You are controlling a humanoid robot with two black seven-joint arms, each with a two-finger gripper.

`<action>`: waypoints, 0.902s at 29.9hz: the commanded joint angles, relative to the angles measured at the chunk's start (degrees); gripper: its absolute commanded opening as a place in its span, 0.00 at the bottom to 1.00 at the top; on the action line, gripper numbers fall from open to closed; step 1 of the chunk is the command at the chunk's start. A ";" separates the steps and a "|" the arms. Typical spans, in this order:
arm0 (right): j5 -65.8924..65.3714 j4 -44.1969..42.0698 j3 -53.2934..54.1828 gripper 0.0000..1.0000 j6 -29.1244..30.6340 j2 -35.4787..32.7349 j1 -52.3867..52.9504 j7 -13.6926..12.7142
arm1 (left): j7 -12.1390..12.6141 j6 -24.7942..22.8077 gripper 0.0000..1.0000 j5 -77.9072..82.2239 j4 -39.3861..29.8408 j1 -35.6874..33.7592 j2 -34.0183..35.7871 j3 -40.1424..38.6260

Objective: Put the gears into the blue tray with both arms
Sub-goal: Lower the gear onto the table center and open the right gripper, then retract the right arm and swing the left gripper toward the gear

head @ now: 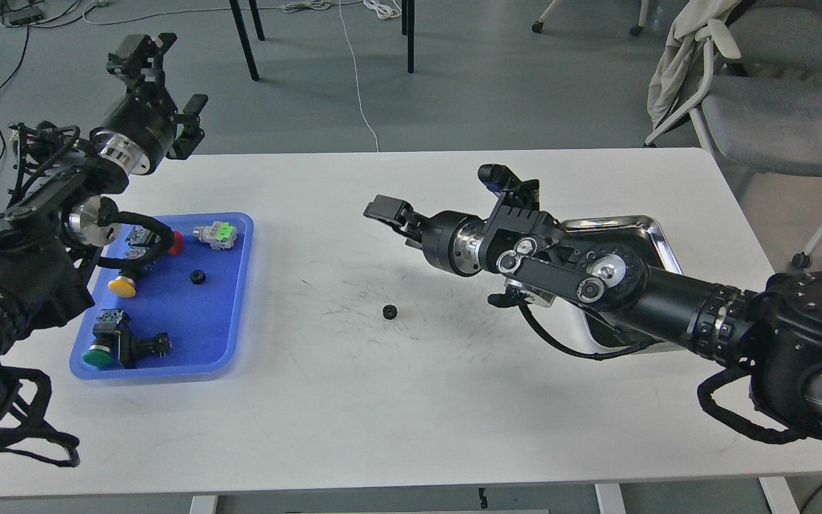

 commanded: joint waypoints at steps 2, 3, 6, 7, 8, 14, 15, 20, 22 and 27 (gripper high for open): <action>0.16 -1.59 10.65 0.97 0.48 0.00 -0.52 0.43 | 0.02 -0.30 0.97 0.37 -0.21 -0.32 0.68 0.21; 0.34 -1.50 13.11 0.97 0.57 0.00 -0.78 0.79 | 0.11 -0.30 0.97 0.81 -0.21 -0.32 0.86 0.47; 0.69 -0.97 22.25 0.97 0.84 0.00 -3.24 2.10 | 0.20 -0.22 0.97 3.53 -0.21 -0.84 1.12 2.49; 0.78 -0.62 25.58 0.97 0.92 0.00 -4.38 2.54 | 0.11 -0.22 0.97 4.58 -0.29 -1.36 1.30 3.11; 0.87 0.08 29.18 0.97 1.01 0.00 -5.69 2.98 | 0.11 -0.65 0.98 5.99 -0.30 -1.80 1.91 3.72; 7.89 5.97 48.63 0.97 5.40 -6.06 -15.45 3.69 | -0.15 -1.36 0.98 15.57 -4.16 -3.39 7.27 8.03; 7.90 5.97 48.64 0.97 5.41 -6.07 -15.46 3.69 | -0.15 -1.36 0.98 15.58 -4.16 -3.39 7.28 8.03; 28.32 8.08 59.44 0.97 15.40 -14.58 -27.13 3.69 | 0.46 1.00 0.98 30.82 -24.73 -4.09 17.26 8.03; 33.18 7.82 60.07 0.97 17.35 -16.60 -29.16 3.86 | 1.25 3.37 0.98 36.55 -36.00 -3.75 22.02 8.03; 38.04 7.47 60.95 0.97 18.24 -19.16 -31.72 4.04 | 5.02 12.16 0.98 52.37 -62.91 -0.50 30.47 9.79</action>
